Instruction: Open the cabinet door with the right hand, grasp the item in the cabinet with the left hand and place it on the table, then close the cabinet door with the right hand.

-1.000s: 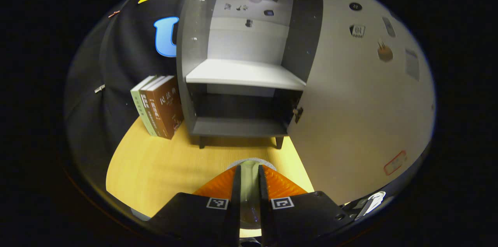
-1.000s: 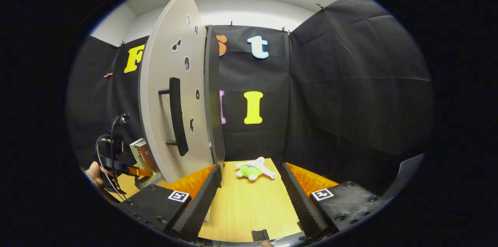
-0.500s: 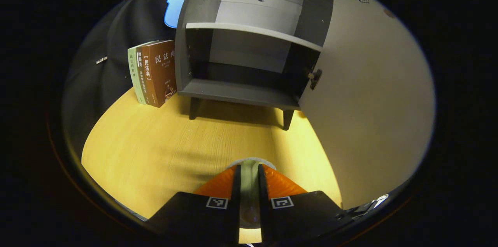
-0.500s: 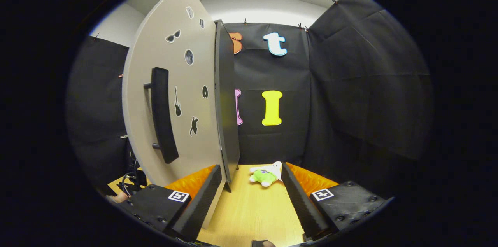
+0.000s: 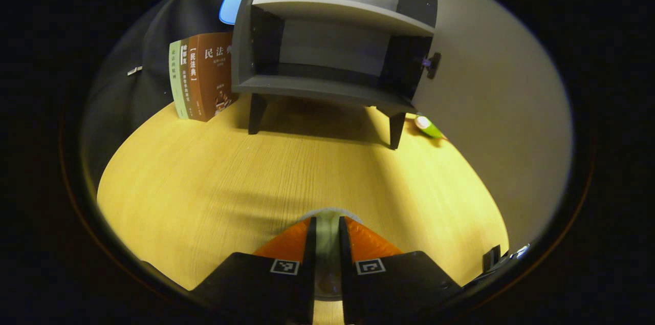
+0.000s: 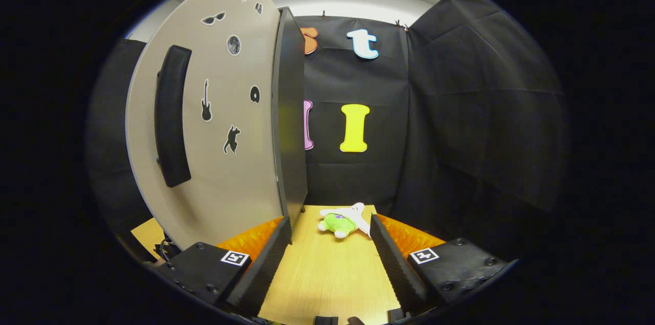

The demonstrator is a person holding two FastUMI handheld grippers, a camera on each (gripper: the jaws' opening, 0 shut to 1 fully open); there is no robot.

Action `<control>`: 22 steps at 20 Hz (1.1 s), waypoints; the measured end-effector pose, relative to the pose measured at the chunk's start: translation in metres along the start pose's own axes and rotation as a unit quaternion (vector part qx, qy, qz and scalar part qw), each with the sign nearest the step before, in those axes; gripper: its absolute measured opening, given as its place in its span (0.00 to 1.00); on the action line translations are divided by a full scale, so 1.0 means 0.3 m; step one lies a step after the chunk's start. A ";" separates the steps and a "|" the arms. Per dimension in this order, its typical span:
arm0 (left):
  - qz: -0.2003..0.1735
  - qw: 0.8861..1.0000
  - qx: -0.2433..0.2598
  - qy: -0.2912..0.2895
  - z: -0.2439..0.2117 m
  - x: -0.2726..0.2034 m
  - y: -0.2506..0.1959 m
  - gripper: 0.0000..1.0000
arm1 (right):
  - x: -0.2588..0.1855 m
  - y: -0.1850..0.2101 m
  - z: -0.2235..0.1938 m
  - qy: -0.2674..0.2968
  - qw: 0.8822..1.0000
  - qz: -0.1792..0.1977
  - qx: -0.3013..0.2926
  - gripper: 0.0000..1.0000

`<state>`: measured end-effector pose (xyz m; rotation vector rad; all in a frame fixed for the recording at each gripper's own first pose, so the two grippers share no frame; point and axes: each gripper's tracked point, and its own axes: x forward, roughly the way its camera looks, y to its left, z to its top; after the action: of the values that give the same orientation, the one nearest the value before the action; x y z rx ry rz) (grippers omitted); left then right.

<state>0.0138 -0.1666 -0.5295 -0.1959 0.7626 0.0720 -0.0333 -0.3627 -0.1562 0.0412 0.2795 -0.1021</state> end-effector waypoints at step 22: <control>0.001 0.999 0.027 -0.032 0.062 -0.071 -0.019 0.88 | 0.003 0.032 0.031 0.000 0.999 0.046 0.016 0.98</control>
<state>0.0118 -0.1682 -0.5009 -0.1398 0.6993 0.0594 -0.0288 -0.3539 -0.1473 0.0851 0.2758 -0.0149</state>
